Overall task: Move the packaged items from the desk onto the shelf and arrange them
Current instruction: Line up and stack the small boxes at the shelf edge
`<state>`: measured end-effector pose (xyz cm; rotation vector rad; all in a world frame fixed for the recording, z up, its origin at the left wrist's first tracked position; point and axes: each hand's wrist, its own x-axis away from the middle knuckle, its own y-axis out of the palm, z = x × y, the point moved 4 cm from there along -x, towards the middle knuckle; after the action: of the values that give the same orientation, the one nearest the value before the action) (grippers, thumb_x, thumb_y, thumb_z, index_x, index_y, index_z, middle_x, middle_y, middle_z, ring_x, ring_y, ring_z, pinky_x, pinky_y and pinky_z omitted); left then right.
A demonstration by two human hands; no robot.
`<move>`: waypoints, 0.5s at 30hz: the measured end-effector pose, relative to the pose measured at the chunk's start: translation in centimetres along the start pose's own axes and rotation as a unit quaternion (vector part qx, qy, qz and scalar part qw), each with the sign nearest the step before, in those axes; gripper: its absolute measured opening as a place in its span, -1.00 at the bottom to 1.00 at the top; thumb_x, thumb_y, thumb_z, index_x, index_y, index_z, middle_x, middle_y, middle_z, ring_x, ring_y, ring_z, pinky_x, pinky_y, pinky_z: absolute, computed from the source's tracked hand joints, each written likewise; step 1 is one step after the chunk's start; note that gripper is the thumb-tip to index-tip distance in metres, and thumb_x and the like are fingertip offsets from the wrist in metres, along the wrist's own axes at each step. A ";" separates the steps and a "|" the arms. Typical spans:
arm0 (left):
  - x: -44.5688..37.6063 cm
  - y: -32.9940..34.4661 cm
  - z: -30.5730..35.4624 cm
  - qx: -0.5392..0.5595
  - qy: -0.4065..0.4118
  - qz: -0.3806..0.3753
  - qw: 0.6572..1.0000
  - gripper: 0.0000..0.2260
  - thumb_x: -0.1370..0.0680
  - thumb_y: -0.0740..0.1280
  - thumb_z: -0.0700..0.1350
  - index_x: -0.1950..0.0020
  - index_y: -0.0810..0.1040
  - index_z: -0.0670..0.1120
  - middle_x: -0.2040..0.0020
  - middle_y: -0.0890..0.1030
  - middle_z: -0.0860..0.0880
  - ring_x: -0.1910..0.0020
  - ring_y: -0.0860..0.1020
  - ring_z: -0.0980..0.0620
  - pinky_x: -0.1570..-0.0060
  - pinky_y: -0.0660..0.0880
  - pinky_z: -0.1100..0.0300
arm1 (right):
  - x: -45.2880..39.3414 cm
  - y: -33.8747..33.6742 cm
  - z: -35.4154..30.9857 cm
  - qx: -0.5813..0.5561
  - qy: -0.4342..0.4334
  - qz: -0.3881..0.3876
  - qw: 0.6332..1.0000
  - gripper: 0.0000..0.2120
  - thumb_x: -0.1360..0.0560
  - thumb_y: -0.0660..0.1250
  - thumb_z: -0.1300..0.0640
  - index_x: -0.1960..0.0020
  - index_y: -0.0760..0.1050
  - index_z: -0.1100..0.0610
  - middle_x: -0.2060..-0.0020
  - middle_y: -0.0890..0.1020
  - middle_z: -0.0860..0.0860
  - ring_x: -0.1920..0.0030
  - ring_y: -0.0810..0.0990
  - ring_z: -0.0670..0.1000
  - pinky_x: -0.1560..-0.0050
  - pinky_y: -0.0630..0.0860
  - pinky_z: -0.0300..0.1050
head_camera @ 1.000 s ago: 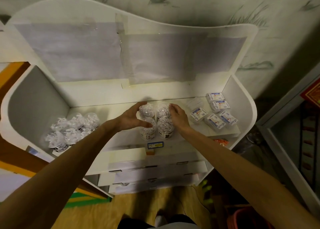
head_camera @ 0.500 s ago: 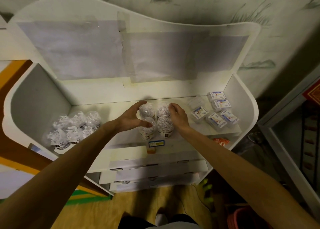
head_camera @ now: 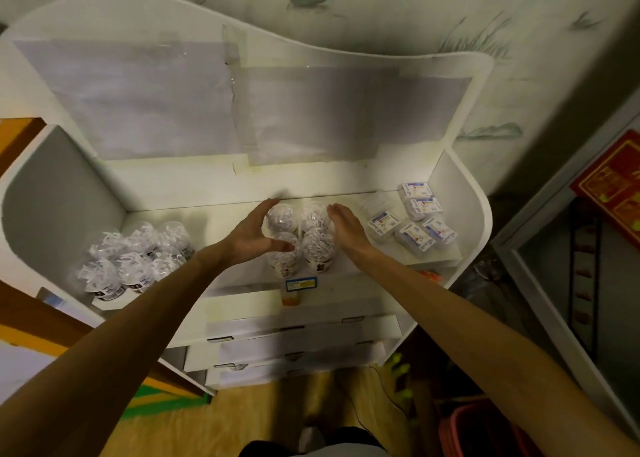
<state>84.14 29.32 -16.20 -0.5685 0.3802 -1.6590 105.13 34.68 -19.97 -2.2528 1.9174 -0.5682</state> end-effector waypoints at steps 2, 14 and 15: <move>0.4 -0.1 0.7 0.010 0.005 0.018 1.000 -0.15 -0.43 0.56 -0.13 -0.59 0.14 0.01 -0.40 0.27 0.18 -0.34 0.27 0.18 -0.04 0.29 0.63 | 0.5 -0.9 0.3 -0.013 0.005 0.030 0.999 -0.52 -0.69 0.09 -0.12 -0.52 0.29 0.10 -0.47 0.39 0.04 -0.43 0.39 0.06 -0.36 0.28 -0.13; -0.2 0.2 7.2 -0.148 0.190 0.145 0.960 -0.47 -0.55 0.41 -0.02 -0.49 0.36 -0.04 -0.55 0.29 -0.04 -0.50 0.27 -0.05 -0.46 0.28 0.01 | 7.3 -7.9 5.7 0.098 -0.045 0.201 0.974 -0.66 -0.62 0.28 0.17 -0.38 0.43 0.07 -0.26 0.53 -0.02 -0.23 0.51 0.00 -0.22 0.52 -0.01; -0.4 1.2 7.9 -0.164 0.198 0.119 0.959 -0.46 -0.55 0.40 -0.02 -0.50 0.36 -0.04 -0.56 0.28 -0.05 -0.51 0.27 -0.05 -0.47 0.26 0.02 | 7.7 -8.9 5.8 0.124 -0.039 0.206 0.970 -0.63 -0.61 0.29 0.18 -0.40 0.42 0.07 -0.29 0.51 -0.01 -0.25 0.50 0.01 -0.23 0.52 -0.01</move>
<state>89.63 30.07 -10.42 -0.4081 0.9943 -1.4777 116.41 28.06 -20.77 -1.6385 2.0587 -0.6064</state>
